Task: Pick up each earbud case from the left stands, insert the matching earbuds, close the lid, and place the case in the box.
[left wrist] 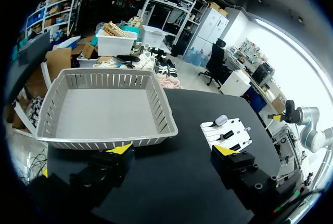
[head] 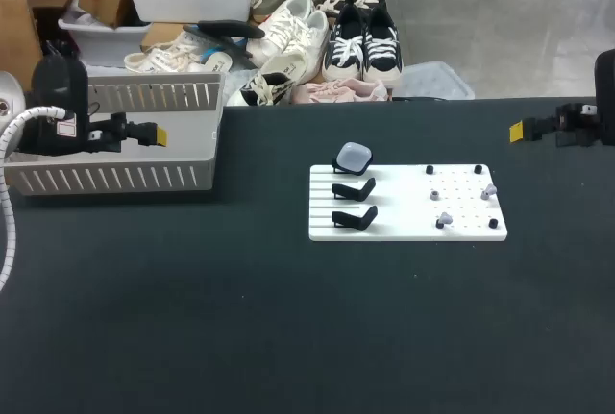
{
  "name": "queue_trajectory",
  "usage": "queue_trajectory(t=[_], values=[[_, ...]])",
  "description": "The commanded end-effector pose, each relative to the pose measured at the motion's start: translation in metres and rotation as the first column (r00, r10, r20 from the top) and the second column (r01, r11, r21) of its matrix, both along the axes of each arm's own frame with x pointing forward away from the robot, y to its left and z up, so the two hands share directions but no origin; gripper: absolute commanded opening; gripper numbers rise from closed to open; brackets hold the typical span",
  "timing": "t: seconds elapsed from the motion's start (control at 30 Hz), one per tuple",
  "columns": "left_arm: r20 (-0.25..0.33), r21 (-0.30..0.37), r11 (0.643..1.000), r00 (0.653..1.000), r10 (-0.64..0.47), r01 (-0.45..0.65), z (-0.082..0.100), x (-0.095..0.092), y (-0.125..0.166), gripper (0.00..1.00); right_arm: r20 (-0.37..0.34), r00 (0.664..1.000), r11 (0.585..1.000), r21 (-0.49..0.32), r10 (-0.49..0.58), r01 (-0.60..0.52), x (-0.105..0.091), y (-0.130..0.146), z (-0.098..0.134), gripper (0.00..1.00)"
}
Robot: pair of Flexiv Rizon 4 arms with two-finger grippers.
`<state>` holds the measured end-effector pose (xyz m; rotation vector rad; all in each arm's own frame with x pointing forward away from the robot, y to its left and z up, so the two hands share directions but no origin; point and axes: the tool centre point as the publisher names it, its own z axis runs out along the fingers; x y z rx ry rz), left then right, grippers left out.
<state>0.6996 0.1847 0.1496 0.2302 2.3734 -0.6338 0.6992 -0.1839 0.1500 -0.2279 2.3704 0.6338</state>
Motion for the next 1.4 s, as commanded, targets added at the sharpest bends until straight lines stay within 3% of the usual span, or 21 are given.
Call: queue_trajectory(t=[0.03, 1.27, 1.4], values=[[-0.004, 0.002, 1.000, 1.000, -0.001, 0.001, 0.001, 0.001, 0.000, 1.00, -0.001, 1.000, 1.000, 0.001, 0.003, -0.003, 0.000, -0.001, 0.000, 1.00], [-0.004, 0.002, 1.000, 1.000, -0.001, 0.001, 0.001, 0.001, 0.000, 1.00, -0.001, 1.000, 1.000, 0.001, 0.003, -0.003, 0.000, -0.001, 0.000, 1.00], [0.027, 0.046, 0.998, 0.998, -0.049, 0.048, 0.002, -0.001, -0.011, 1.00, -0.001, 1.000, 1.000, 0.001, 0.003, -0.003, 0.000, -0.001, 0.000, 1.00]])
